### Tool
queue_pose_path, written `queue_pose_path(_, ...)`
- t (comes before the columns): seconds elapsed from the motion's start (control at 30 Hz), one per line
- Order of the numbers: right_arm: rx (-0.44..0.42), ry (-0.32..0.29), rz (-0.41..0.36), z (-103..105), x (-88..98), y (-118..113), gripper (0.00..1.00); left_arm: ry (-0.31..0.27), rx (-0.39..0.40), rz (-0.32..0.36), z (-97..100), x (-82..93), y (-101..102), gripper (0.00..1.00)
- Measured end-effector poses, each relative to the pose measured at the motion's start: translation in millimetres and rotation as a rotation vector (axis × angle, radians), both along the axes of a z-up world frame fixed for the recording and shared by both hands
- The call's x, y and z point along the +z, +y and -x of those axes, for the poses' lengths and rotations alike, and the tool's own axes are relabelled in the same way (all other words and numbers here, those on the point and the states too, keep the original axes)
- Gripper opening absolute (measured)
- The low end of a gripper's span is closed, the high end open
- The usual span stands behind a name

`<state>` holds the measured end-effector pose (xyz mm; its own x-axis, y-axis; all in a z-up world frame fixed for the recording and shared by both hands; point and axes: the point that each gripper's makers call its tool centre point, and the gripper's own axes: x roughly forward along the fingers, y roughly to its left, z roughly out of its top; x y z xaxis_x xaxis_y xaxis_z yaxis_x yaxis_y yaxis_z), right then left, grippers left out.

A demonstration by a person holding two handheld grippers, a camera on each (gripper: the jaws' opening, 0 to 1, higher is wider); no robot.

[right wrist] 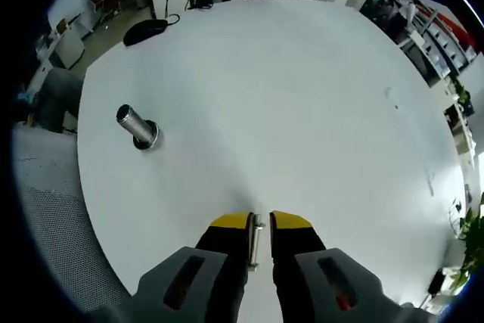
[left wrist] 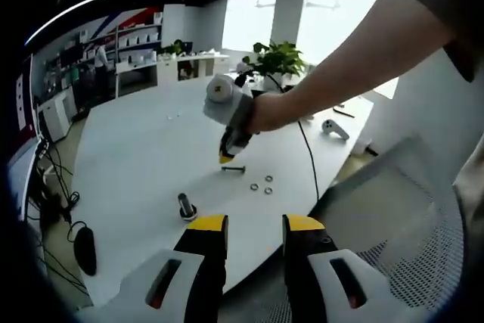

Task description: Place the washer onto the threaded stud by aligning its center hole with the stud, sliding it down to the base, and recovering from edge contact or off-axis alignment until the washer reaches the visible bottom stop.

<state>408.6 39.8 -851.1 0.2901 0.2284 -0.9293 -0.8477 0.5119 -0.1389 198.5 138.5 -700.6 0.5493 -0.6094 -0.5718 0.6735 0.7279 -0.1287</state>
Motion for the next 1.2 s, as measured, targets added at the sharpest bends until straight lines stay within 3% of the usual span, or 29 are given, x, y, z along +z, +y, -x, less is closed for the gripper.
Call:
queue_pose_path(0.2, -0.001, 0.044, 0.022, -2.7, -14.9, -1.9, 0.12, 0.004, 0.005, -0.004, -1.0, -1.2, 1.3, 0.27)
queue_pose_path(0.53, 0.008, 0.068, 0.022, -1.5, -19.1, -3.5, 0.12, 0.013, 0.011, -0.004, -2.5, -2.4, 1.9, 0.27)
queue_pose_path(0.73, 0.001, 0.119, 0.019, 4.8, -22.1, -5.6, 0.12, 0.017, 0.012, -0.005, -2.8, -3.1, 1.3, 0.27)
queue_pose_path(1.2, -0.017, 0.133, 0.022, 4.7, -26.6, -9.3, 0.09, 0.024, 0.014, -0.004, -2.5, -3.9, 1.5, 0.27)
